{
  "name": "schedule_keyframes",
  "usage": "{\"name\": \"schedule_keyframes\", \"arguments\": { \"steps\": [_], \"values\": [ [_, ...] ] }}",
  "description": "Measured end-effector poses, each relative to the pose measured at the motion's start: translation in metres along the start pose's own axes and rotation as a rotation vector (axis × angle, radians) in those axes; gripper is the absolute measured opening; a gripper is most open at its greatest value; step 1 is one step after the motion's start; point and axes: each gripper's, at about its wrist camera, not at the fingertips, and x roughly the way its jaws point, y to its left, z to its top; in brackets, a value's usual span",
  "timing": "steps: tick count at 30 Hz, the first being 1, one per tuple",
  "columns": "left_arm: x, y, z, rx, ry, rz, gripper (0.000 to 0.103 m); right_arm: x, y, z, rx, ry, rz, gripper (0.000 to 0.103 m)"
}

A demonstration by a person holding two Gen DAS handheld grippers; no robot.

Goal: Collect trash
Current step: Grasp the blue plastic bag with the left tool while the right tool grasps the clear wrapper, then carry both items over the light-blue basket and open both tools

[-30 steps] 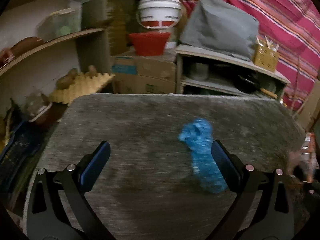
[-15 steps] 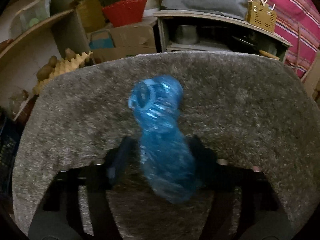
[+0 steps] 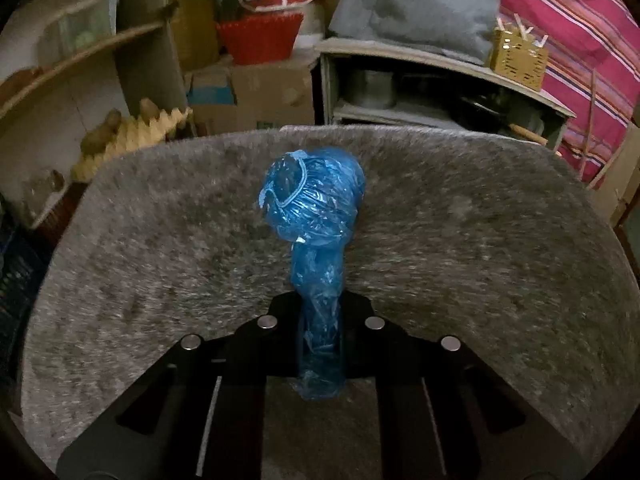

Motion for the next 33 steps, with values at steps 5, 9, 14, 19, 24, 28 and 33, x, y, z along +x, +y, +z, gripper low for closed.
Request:
{"name": "schedule_keyframes", "arguments": {
  "steps": [5, 9, 14, 19, 24, 28, 33],
  "values": [
    [-0.039, -0.035, -0.004, 0.077, -0.063, -0.019, 0.010, -0.014, -0.036, -0.007, 0.046, -0.007, -0.021, 0.015],
    [-0.071, -0.075, -0.008, 0.149, -0.116, -0.069, 0.010, -0.021, -0.065, -0.014, 0.090, 0.000, -0.027, 0.015],
    [-0.113, -0.140, -0.018, 0.237, -0.168, -0.174, 0.010, -0.034, -0.098, -0.022, 0.124, -0.002, -0.050, 0.015],
    [-0.157, -0.217, -0.042, 0.376, -0.226, -0.274, 0.010, -0.047, -0.139, -0.031, 0.177, -0.010, -0.084, 0.015],
    [-0.185, -0.290, -0.071, 0.449, -0.230, -0.415, 0.010, -0.048, -0.169, -0.044, 0.208, 0.013, -0.113, 0.015],
    [-0.190, -0.327, -0.090, 0.476, -0.198, -0.490, 0.010, -0.046, -0.185, -0.050, 0.233, 0.024, -0.115, 0.015],
    [-0.185, -0.356, -0.104, 0.470, -0.159, -0.551, 0.010, -0.043, -0.207, -0.059, 0.271, 0.040, -0.117, 0.015]
  ]
}}
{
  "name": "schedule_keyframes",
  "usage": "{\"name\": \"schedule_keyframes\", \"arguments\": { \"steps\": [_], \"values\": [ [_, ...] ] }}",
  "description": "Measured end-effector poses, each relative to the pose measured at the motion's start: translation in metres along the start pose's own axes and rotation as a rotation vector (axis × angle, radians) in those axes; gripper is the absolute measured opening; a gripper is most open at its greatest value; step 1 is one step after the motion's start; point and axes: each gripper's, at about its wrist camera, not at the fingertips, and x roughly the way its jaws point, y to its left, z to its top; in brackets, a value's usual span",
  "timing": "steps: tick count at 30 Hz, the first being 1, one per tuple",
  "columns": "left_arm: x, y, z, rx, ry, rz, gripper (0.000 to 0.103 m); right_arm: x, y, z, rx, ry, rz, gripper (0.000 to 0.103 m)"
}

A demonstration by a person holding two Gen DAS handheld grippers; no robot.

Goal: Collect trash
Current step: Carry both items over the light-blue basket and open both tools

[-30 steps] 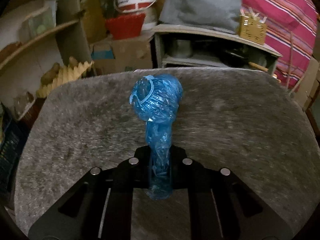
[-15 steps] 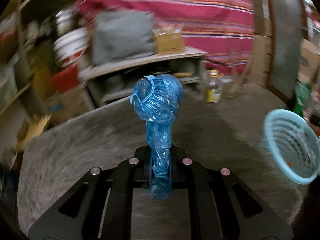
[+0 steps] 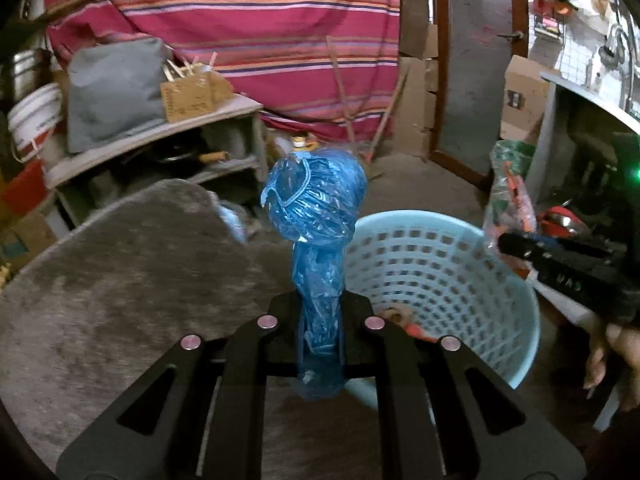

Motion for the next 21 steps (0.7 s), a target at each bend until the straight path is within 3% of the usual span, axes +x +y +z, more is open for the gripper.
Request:
{"name": "schedule_keyframes", "arguments": {
  "steps": [8, 11, 16, 21],
  "values": [
    [0.025, -0.029, -0.003, 0.013, 0.023, -0.015, 0.013, 0.002, -0.010, -0.002, 0.021, 0.003, 0.014, 0.015],
    [0.028, -0.029, -0.005, -0.005, 0.029, -0.001, 0.020, 0.003, -0.006, -0.003, 0.016, 0.002, 0.029, 0.015],
    [0.017, -0.016, -0.003, -0.025, 0.003, 0.024, 0.054, 0.007, 0.001, -0.004, 0.006, 0.009, 0.036, 0.015],
    [-0.004, -0.001, -0.001, -0.049, -0.054, 0.076, 0.078, 0.010, 0.004, -0.002, 0.006, 0.017, 0.044, 0.016]
  ]
}}
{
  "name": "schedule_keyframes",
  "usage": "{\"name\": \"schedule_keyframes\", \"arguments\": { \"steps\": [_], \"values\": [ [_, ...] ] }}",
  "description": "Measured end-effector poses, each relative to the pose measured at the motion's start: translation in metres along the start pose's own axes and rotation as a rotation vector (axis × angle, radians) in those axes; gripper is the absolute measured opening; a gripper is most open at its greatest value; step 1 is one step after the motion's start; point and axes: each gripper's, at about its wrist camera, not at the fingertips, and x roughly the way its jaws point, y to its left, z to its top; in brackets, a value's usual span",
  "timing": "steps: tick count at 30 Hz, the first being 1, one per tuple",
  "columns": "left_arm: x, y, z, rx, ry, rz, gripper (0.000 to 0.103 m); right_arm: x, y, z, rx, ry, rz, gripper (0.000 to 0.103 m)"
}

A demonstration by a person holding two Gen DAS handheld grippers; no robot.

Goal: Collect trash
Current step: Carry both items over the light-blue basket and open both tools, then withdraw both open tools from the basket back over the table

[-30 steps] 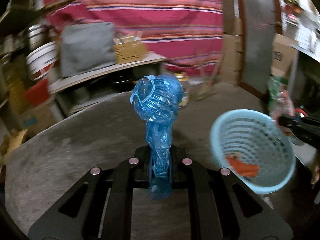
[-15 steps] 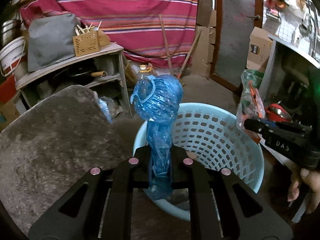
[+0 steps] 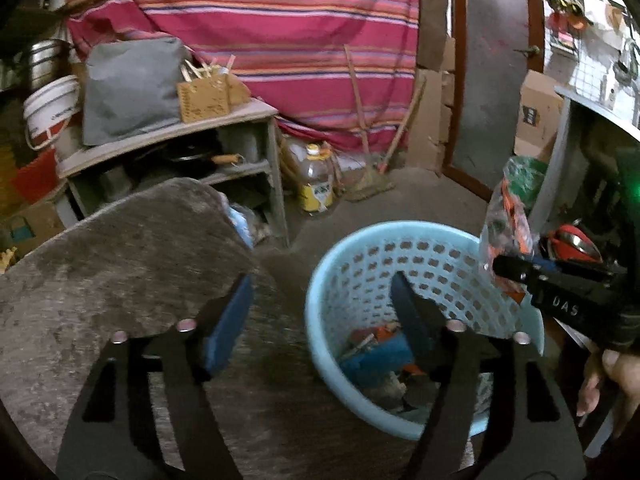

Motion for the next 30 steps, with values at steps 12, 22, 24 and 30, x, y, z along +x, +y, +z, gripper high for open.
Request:
{"name": "schedule_keyframes", "arguments": {
  "steps": [12, 22, 24, 30],
  "values": [
    [-0.072, 0.063, -0.012, -0.049, -0.111, 0.164, 0.098, 0.023, 0.017, -0.002, 0.010, 0.036, -0.016, 0.074],
    [-0.140, 0.118, -0.040, -0.124, -0.154, 0.287, 0.098, -0.009, 0.037, -0.017, -0.019, -0.049, -0.025, 0.098],
    [-0.154, 0.129, -0.049, -0.140, -0.151, 0.299, 0.098, -0.021, 0.044, -0.022, -0.057, -0.085, -0.044, 0.099],
    [-0.185, 0.154, -0.083, -0.152, -0.144, 0.309, 0.098, -0.071, 0.076, -0.049, -0.162, -0.154, -0.038, 0.099]
  ]
}}
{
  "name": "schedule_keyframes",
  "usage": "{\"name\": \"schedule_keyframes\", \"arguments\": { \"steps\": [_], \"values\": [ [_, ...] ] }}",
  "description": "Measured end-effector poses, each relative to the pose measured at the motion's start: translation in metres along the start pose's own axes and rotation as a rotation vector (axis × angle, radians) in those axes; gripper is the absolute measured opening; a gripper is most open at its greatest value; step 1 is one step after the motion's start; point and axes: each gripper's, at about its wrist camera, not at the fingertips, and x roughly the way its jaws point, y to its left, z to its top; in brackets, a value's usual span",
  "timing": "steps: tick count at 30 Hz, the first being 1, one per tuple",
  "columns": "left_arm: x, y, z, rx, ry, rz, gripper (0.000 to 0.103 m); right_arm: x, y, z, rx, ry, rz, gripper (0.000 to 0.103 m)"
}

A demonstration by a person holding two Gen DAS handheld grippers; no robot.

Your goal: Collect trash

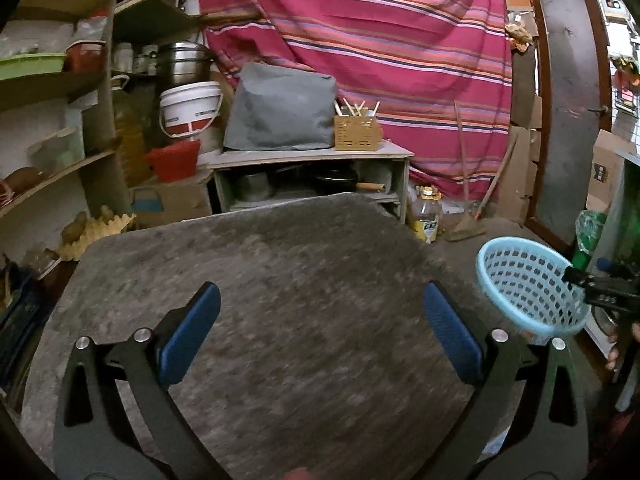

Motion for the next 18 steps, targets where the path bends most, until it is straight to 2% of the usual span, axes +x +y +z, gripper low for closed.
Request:
{"name": "schedule_keyframes", "arguments": {
  "steps": [4, 11, 15, 18],
  "values": [
    [-0.020, 0.026, -0.019, -0.036, -0.020, 0.020, 0.098, -0.035, 0.036, -0.014, -0.012, -0.052, 0.061, 0.099],
    [-0.052, 0.047, -0.054, -0.009, -0.053, 0.067, 0.098, -0.075, 0.114, -0.051, -0.082, -0.110, 0.165, 0.099],
    [-0.067, 0.054, -0.072, -0.005, -0.083, 0.113, 0.098, -0.085, 0.140, -0.072, -0.110, -0.122, 0.191, 0.099],
    [-0.074, 0.059, -0.080, -0.007, -0.093, 0.116, 0.098, -0.093, 0.152, -0.086, -0.102, -0.135, 0.209, 0.099]
  ]
}}
